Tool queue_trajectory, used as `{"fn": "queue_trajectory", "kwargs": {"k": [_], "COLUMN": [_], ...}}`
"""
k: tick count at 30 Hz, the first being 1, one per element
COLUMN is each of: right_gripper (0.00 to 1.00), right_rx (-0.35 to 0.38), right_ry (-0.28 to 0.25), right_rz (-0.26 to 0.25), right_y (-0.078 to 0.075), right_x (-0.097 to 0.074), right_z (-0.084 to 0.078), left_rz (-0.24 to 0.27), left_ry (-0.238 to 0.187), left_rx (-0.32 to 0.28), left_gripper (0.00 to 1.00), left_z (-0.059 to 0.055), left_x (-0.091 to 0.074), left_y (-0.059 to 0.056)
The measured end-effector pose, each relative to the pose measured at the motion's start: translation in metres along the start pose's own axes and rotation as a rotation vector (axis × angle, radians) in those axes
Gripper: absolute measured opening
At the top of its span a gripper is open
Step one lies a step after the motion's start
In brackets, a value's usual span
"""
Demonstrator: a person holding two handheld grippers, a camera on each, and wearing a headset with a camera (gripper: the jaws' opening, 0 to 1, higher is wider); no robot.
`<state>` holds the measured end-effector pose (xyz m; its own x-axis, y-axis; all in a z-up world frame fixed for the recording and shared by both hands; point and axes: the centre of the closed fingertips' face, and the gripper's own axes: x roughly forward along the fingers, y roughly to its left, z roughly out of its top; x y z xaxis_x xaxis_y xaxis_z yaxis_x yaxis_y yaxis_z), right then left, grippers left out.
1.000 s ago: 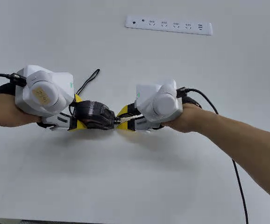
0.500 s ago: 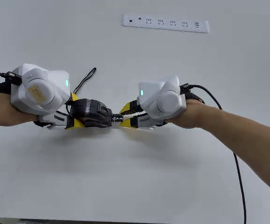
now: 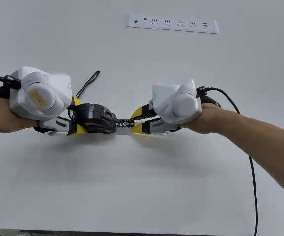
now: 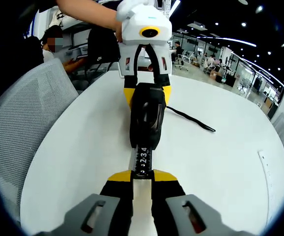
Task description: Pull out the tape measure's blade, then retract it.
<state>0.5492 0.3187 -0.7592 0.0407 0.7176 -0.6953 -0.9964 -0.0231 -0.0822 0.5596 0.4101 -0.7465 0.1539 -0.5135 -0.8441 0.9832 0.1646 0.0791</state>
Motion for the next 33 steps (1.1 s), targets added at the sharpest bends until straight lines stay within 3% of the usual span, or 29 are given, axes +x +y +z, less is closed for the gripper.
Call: {"fn": "queue_trajectory", "kwargs": {"k": [33], "right_gripper": [0.11], "right_rx": [0.031], "right_ry": [0.027], "right_rz": [0.021], "right_y": [0.008], "right_x": [-0.040], "right_z": [-0.039], "left_rz": [0.000], "left_ry": [-0.001], "left_rx": [0.001], "left_gripper": [0.29], "left_z": [0.001], "left_x": [0.000], "left_y": [-0.001]}}
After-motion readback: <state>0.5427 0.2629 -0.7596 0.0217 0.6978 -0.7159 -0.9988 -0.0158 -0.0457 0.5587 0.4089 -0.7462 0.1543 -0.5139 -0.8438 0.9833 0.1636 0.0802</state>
